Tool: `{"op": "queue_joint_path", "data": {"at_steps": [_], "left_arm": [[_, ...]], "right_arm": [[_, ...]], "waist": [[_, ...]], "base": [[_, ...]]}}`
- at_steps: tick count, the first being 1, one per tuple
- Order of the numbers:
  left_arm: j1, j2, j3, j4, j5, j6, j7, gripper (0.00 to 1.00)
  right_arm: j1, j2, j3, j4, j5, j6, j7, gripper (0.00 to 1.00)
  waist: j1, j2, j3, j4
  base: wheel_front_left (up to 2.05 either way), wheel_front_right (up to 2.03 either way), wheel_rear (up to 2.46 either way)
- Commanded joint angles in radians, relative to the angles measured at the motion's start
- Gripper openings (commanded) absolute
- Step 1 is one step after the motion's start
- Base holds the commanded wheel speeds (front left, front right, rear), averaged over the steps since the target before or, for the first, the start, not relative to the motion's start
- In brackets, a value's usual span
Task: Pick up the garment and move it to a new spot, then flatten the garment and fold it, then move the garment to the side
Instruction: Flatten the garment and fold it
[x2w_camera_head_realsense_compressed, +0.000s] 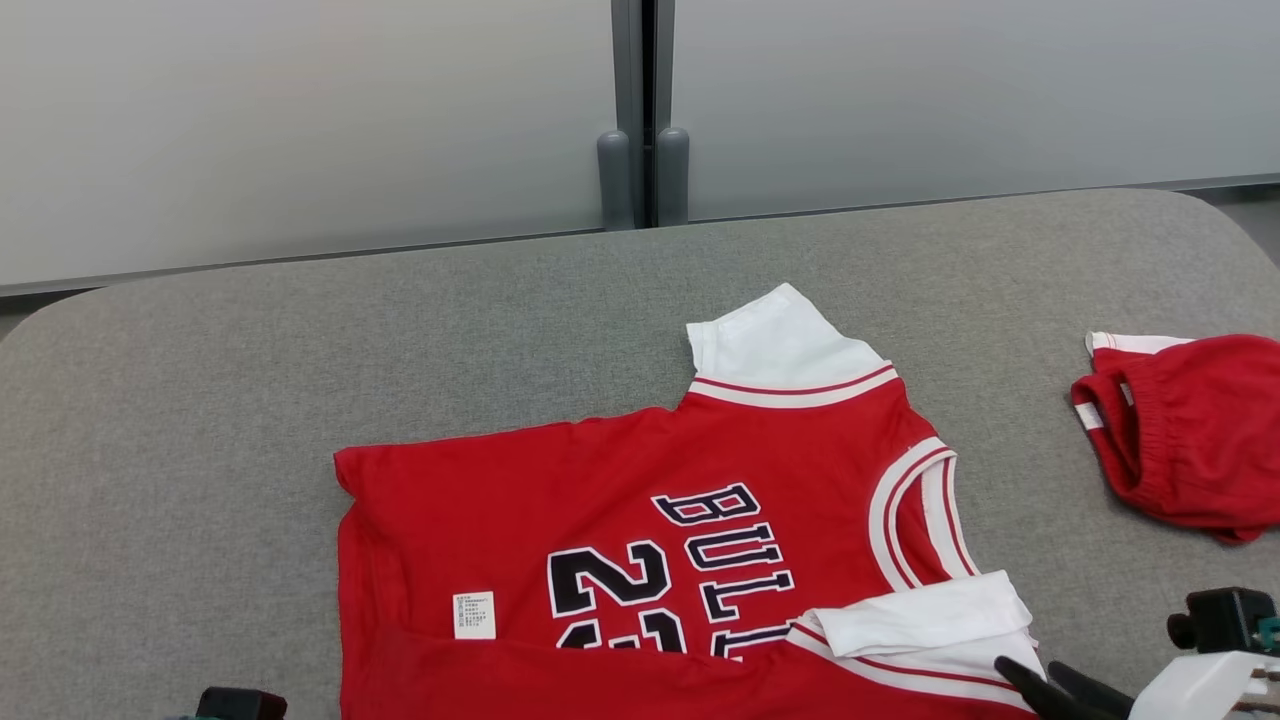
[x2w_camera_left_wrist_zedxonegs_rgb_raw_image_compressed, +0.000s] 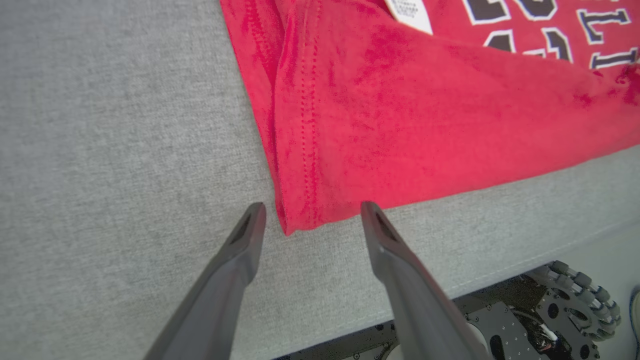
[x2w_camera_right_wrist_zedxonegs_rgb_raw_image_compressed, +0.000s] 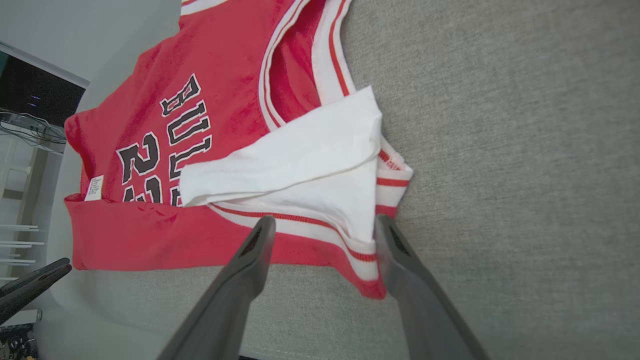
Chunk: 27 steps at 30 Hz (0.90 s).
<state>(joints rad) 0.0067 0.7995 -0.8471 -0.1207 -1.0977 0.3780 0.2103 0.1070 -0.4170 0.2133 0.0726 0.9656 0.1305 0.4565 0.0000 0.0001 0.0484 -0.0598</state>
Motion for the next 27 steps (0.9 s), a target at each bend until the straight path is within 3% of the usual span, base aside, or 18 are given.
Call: {"op": "queue_joint_path", "data": {"at_steps": [1,8,11,18,22,27], "left_arm": [[-0.021,0.007,0.009,-0.001,0.016,-0.004,-0.008,1.0],[-0.106,0.048,0.067,-0.03,0.084,0.025,-0.063,1.0],[-0.165,0.028,0.109,-0.013,0.106,0.023,-0.12,1.0],[-0.37,-0.03,0.104,0.114,0.177,-0.052,-0.111,1.0],[-0.507,-0.061,0.076,0.206,0.208,-0.115,-0.047,1.0],[-0.619,-0.086,0.041,0.28,0.248,-0.155,0.019,1.0]], "right_arm": [[0.006,0.004,-0.026,-0.015,-0.016,0.001,-0.001,1.0],[-0.066,0.041,-0.119,-0.125,-0.086,0.001,0.007,1.0],[-0.146,0.069,-0.126,-0.126,-0.107,0.001,0.014,1.0],[-0.427,0.094,-0.115,-0.025,-0.155,0.001,-0.009,1.0],[-0.59,0.073,-0.077,0.046,-0.156,0.001,-0.028,1.0],[-0.744,0.046,-0.01,0.135,-0.141,0.001,-0.049,1.0]], "waist": [[0.0,-0.0001,0.002,0.003],[0.0,-0.0001,0.023,0.003],[0.0,-0.0001,0.051,-0.001],[0.0,-0.0001,0.179,0.018],[0.0,-0.0001,0.263,0.039],[0.0,-0.0001,0.326,0.05]], "base": [[0.0,0.0,0.0],[0.0,0.0,0.0],[0.0,0.0,0.0],[0.0,0.0,0.0],[0.0,0.0,0.0],[0.0,0.0,0.0]]}}
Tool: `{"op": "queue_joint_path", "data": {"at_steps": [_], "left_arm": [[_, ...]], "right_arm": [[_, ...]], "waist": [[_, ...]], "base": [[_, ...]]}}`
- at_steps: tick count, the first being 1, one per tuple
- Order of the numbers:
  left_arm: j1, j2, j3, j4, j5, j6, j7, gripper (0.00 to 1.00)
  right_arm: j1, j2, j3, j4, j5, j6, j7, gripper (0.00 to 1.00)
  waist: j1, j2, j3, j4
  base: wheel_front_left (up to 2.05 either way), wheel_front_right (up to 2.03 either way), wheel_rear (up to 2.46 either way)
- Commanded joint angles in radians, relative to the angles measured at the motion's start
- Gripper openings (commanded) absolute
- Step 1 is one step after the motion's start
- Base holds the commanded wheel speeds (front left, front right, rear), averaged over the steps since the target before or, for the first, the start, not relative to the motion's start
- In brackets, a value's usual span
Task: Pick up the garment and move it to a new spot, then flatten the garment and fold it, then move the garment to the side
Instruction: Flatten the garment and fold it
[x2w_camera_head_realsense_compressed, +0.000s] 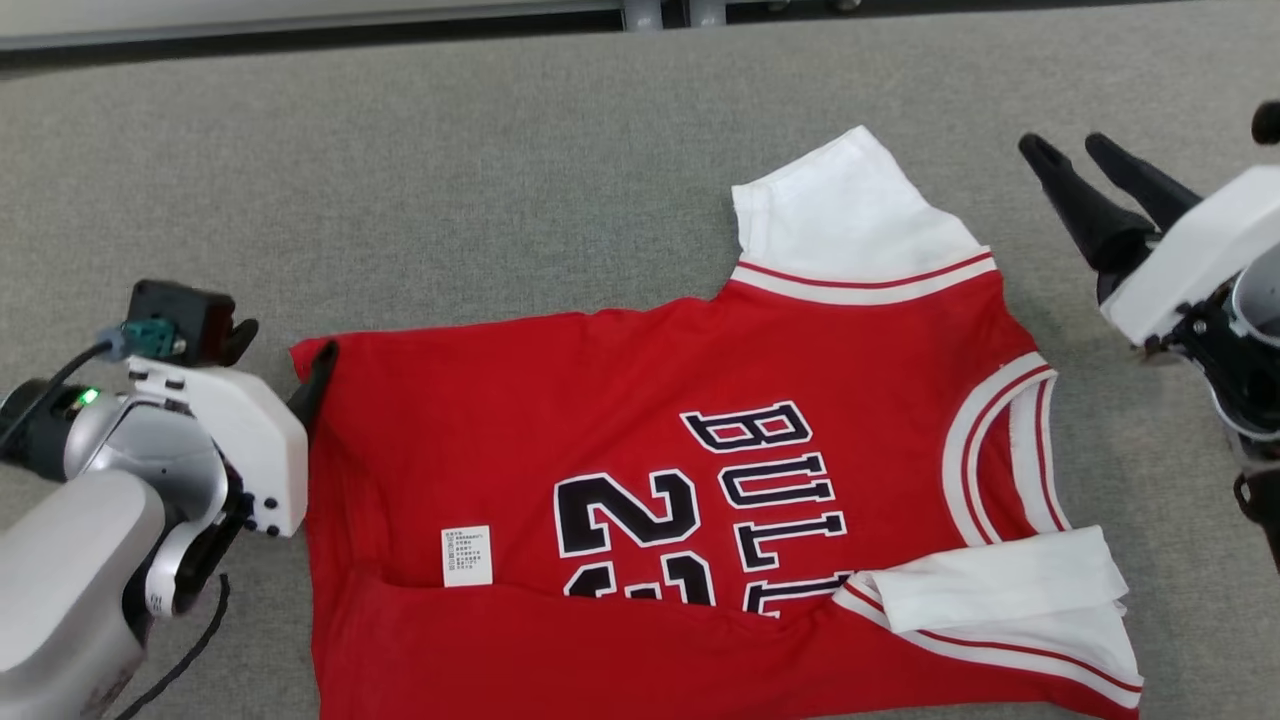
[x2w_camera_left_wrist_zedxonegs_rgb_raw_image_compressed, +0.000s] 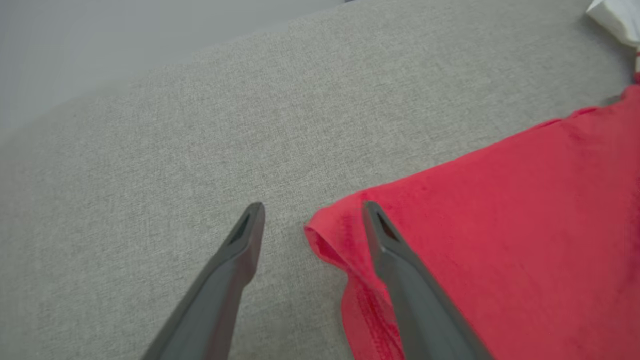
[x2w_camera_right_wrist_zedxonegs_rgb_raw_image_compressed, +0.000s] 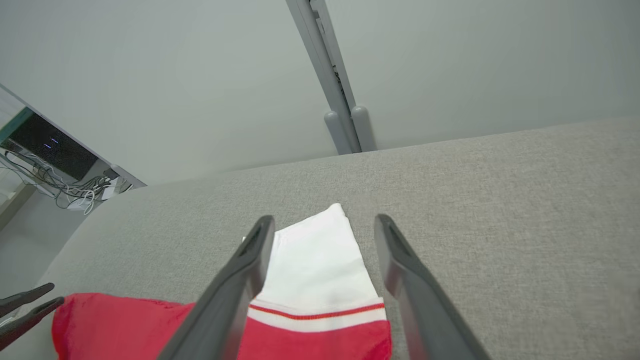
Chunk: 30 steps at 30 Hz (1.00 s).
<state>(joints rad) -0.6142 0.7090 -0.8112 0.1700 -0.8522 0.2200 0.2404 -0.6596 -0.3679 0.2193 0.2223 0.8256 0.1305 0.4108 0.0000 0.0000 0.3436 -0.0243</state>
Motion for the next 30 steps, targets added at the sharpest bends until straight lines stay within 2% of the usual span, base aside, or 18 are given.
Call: {"op": "queue_joint_path", "data": {"at_steps": [1,7,16,21,30], "left_arm": [[-0.019,-0.004,-0.001,0.004,0.005,-0.006,0.004,1.0],[-0.112,-0.04,-0.032,0.064,0.014,-0.052,0.083,1.0],[-0.172,-0.048,-0.045,0.023,0.001,-0.065,0.16,1.0],[-0.185,-0.056,-0.05,0.005,-0.001,-0.07,0.173,1.0],[-0.183,-0.061,-0.055,0.007,-0.009,-0.083,0.165,1.0]], "right_arm": [[-0.011,-0.007,0.005,0.009,0.007,0.001,-0.005,1.0],[-0.19,-0.027,0.122,0.151,0.04,0.001,-0.007,1.0],[-0.363,-0.048,0.263,0.347,0.083,0.0,0.036,1.0],[-0.411,-0.034,0.319,0.435,0.121,0.001,0.088,1.0],[-0.422,-0.029,0.411,0.534,0.142,0.0,0.102,1.0]], "waist": [[0.0,0.0,0.042,0.02],[0.0,0.0,0.093,0.048],[0.0,0.0,0.133,0.092],[0.0,0.0,0.145,0.111],[0.0,0.0,0.146,0.121]], "base": [[0.0,0.0,0.0],[0.0,0.0,0.0],[0.0,0.0,0.0],[0.0,0.0,0.0],[0.0,0.0,0.0]]}}
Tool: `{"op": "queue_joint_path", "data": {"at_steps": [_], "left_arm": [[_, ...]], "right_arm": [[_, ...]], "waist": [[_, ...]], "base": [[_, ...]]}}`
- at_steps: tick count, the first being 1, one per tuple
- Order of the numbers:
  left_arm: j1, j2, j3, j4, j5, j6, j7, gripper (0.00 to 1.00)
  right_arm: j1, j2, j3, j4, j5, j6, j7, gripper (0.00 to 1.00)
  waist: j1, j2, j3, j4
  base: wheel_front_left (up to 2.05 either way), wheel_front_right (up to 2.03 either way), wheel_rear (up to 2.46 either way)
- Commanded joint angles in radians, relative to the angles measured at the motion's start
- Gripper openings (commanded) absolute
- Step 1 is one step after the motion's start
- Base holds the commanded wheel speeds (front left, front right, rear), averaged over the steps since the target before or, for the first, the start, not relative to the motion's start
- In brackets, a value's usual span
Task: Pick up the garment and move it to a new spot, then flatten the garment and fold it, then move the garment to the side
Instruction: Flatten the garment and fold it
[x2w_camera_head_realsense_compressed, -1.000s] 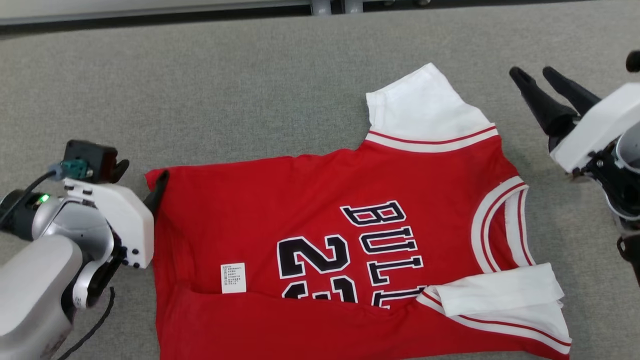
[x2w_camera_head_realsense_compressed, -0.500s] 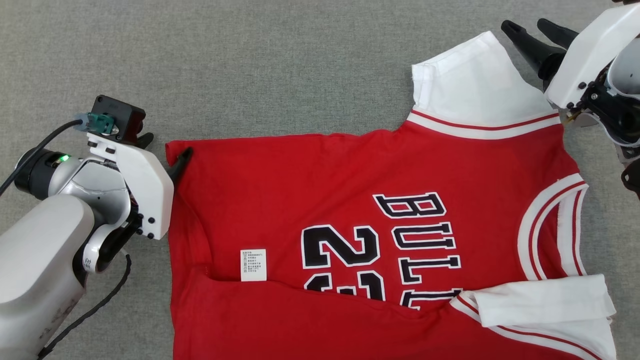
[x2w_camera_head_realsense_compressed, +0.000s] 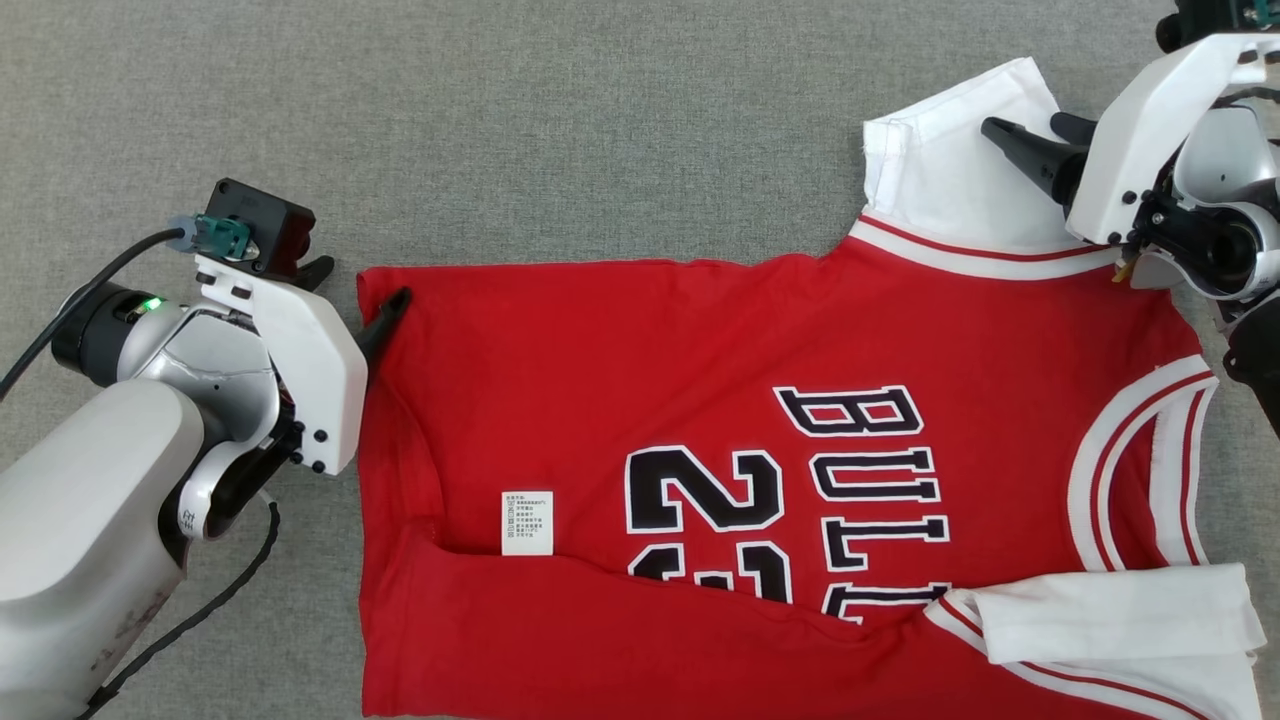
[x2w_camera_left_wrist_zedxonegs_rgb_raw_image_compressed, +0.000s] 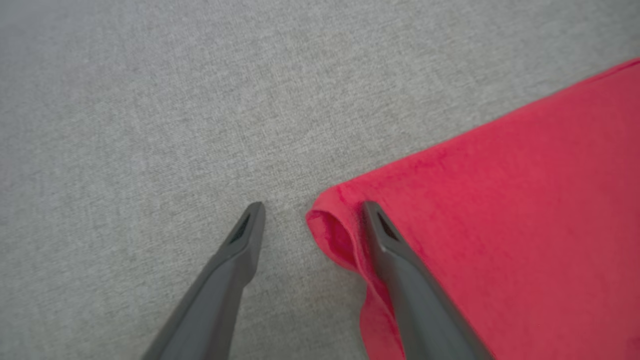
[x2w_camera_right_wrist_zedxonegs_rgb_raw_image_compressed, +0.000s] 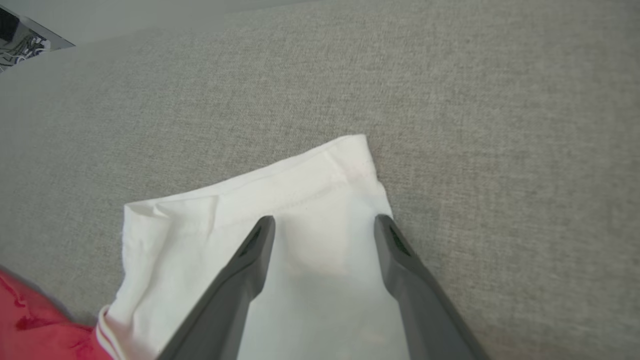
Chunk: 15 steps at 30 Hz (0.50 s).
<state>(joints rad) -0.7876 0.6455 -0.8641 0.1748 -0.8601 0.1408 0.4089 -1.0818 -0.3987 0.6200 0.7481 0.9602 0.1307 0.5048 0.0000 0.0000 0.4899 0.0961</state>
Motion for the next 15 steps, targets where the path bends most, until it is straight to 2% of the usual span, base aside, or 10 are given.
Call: {"op": "queue_joint_path", "data": {"at_steps": [1,8,15], "left_arm": [[-0.011,0.004,-0.003,0.003,-0.001,-0.006,-0.003,1.0],[-0.019,0.007,-0.007,0.009,0.002,-0.013,-0.004,1.0],[-0.024,0.007,-0.01,0.008,0.004,-0.014,0.001,1.0]], "right_arm": [[-0.001,0.003,0.019,0.014,0.011,0.0,0.005,1.0],[-0.049,0.0,0.066,0.039,-0.019,0.0,-0.12,1.0],[-0.089,0.011,0.106,0.095,-0.028,0.0,-0.168,1.0]], "waist": [[0.0,0.0,0.0,0.0],[0.0,0.0,0.003,-0.002],[0.0,0.0,0.011,0.002]], "base": [[0.0,0.0,0.0],[0.0,0.0,0.0],[0.0,0.0,0.0]]}}
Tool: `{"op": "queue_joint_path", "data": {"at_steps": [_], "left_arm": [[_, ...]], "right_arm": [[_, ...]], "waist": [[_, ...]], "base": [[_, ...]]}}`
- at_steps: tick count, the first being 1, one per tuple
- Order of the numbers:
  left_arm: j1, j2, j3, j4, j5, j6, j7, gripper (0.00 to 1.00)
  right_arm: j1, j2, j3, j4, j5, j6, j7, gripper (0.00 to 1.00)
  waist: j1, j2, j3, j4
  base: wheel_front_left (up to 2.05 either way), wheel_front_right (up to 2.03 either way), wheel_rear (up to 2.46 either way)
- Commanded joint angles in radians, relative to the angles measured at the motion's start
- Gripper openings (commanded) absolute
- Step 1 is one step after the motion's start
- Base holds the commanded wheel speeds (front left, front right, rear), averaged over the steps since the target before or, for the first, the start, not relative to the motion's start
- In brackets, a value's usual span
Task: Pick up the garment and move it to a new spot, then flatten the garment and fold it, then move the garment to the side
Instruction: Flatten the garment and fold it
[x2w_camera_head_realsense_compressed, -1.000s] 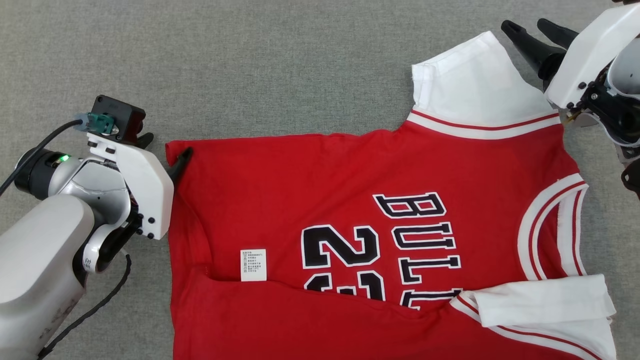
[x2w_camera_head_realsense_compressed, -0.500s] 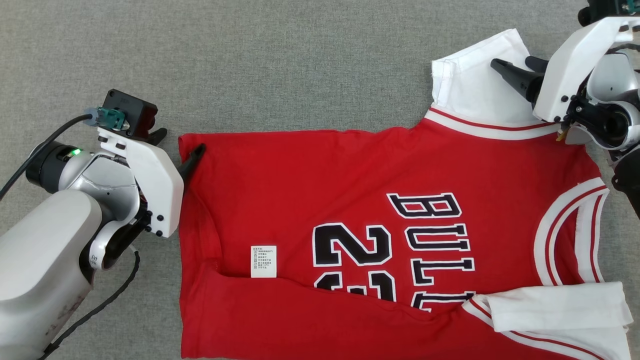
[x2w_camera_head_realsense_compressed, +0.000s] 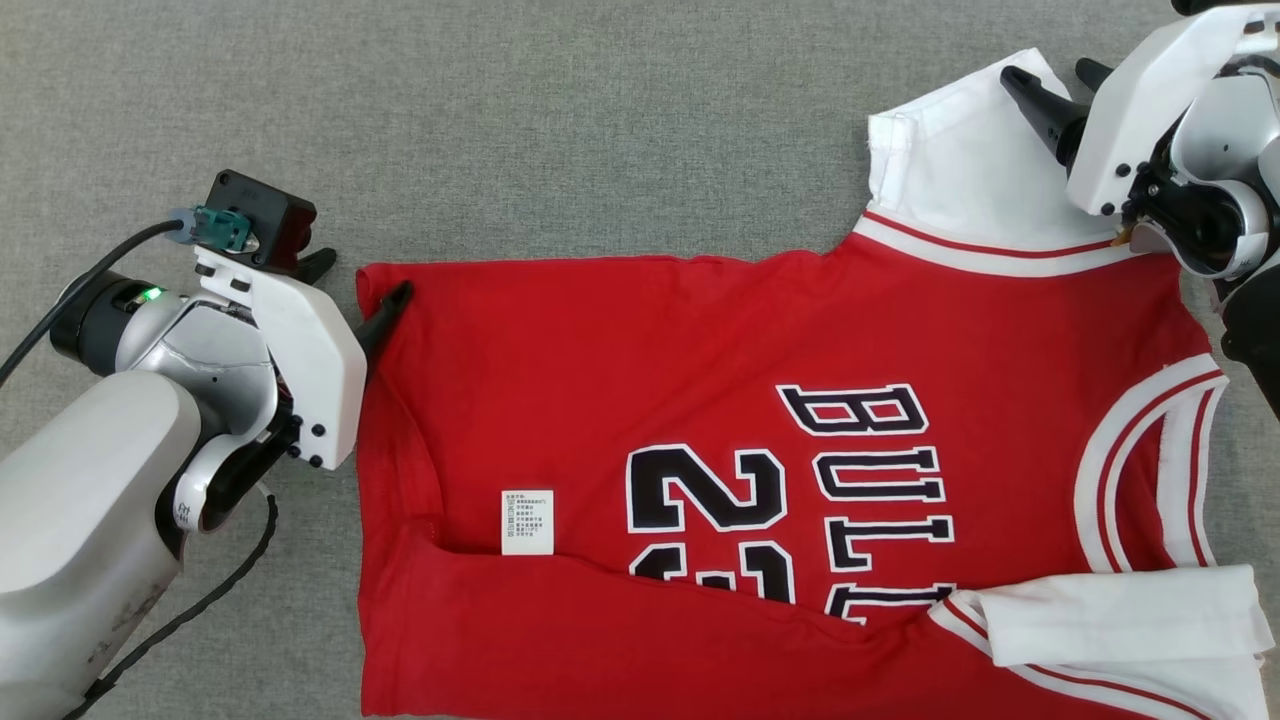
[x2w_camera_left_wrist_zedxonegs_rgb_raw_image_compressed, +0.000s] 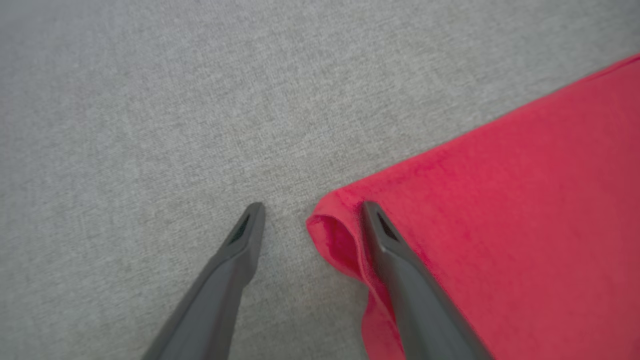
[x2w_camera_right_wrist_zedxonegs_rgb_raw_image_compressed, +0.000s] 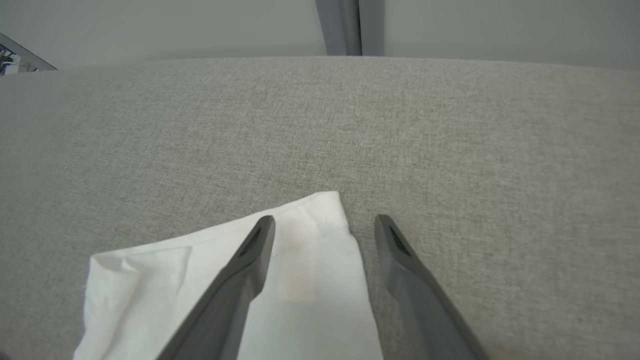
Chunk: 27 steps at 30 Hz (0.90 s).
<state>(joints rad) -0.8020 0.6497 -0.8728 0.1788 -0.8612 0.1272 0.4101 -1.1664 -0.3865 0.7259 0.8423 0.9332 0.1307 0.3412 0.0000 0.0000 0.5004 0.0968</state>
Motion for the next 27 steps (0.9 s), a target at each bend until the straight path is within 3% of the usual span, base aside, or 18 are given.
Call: {"op": "queue_joint_path", "data": {"at_steps": [1,9,11,12,13,14,15,17,18,19,20,27], "left_arm": [[-0.01,0.002,-0.002,0.004,0.006,-0.001,0.001,1.0],[-0.017,0.001,-0.011,0.011,0.0,-0.006,0.016,1.0],[-0.014,0.0,-0.017,0.011,-0.009,-0.013,0.029,1.0],[-0.016,0.0,-0.019,0.011,-0.01,-0.012,0.035,1.0],[-0.017,0.0,-0.02,0.01,-0.01,-0.012,0.037,0.89],[-0.019,-0.001,-0.021,0.01,-0.01,-0.013,0.039,0.81],[-0.02,-0.002,-0.02,0.009,-0.01,-0.013,0.041,0.69],[-0.026,-0.003,-0.019,0.009,-0.009,-0.013,0.04,0.46],[-0.027,-0.003,-0.019,0.01,-0.011,-0.015,0.04,0.42],[-0.028,-0.006,-0.017,0.011,-0.014,-0.019,0.038,0.25],[-0.028,-0.007,-0.015,0.015,-0.019,-0.02,0.035,0.0],[-0.004,-0.005,-0.006,0.056,-0.031,-0.037,-0.001,0.0]], "right_arm": [[-0.006,0.001,0.006,0.013,0.005,0.0,-0.003,1.0],[-0.015,0.005,0.065,0.031,0.058,0.0,-0.005,1.0],[-0.02,0.004,0.078,0.032,0.067,0.0,-0.015,0.6],[-0.024,0.002,0.084,0.033,0.069,0.0,-0.026,0.49],[-0.027,0.001,0.088,0.033,0.074,0.0,-0.035,0.49],[-0.03,0.0,0.093,0.031,0.079,0.0,-0.044,0.3],[-0.033,-0.001,0.099,0.03,0.085,0.0,-0.05,0.0],[-0.036,-0.004,0.111,0.029,0.096,0.0,-0.06,0.0],[-0.037,-0.004,0.116,0.027,0.103,0.0,-0.065,0.0],[-0.039,-0.005,0.122,0.025,0.109,0.0,-0.07,0.0],[-0.039,-0.006,0.128,0.024,0.116,0.0,-0.073,0.0],[-0.027,-0.019,0.164,0.011,0.165,0.0,-0.125,0.0]], "waist": [[0.0,0.0,0.002,0.002],[0.0,0.0,0.01,0.011],[0.0,0.0,0.01,0.011],[0.0,0.0,0.011,0.012],[0.0,0.0,0.011,0.013],[0.0,0.0,0.012,0.013],[0.0,0.0,0.012,0.013],[0.0,0.0,0.012,0.013],[0.0,0.0,0.012,0.013],[0.0,0.0,0.011,0.012],[0.0,0.0,0.009,0.011],[0.0,0.0,-0.027,-0.008]], "base": [[0.0,0.0,0.0],[0.0,0.0,0.0],[0.0,0.0,0.0],[0.0,0.0,0.0],[0.0,0.0,0.0],[0.0,0.0,0.0],[0.0,0.0,0.0],[0.0,0.0,0.0],[0.0,0.0,0.0],[0.0,0.0,0.0],[0.0,0.0,0.0],[0.0,0.0,0.0]]}}
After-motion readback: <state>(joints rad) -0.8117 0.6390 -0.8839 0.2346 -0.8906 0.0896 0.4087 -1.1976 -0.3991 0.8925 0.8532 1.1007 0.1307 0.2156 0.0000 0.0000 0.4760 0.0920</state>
